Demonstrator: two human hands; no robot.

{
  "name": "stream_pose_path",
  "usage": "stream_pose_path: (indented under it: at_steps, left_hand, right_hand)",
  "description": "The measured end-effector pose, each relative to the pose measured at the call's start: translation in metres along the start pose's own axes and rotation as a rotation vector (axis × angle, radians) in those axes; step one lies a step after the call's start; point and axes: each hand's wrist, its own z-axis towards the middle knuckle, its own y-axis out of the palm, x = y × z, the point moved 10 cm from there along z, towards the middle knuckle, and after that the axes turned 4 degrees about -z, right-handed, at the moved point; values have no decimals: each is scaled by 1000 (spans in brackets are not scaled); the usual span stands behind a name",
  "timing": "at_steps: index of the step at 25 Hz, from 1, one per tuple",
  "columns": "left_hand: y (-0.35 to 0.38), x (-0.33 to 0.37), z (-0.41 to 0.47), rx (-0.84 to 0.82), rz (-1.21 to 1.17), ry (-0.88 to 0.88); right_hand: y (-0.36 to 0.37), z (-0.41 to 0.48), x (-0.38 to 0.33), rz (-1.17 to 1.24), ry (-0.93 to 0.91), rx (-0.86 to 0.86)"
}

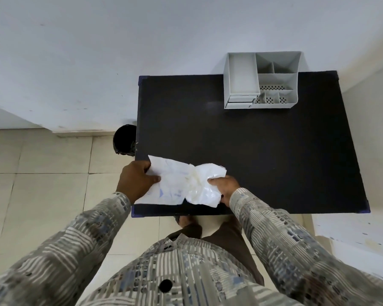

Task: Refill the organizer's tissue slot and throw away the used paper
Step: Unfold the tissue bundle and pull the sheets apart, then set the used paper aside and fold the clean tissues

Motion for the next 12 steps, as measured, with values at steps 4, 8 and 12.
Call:
stream_pose_path:
  at_steps: [4, 8, 12]
  left_hand:
    - [8, -57, 8, 103, -244, -260]
    - [36, -112, 17, 61, -436, -482]
    - [38, -82, 28, 70, -332, -420]
  right_hand:
    - [-27, -7, -11, -100, -87, 205]
    - [-66, -36, -44, -156, -228, 347]
    - [-91, -72, -78, -65, -319, 351]
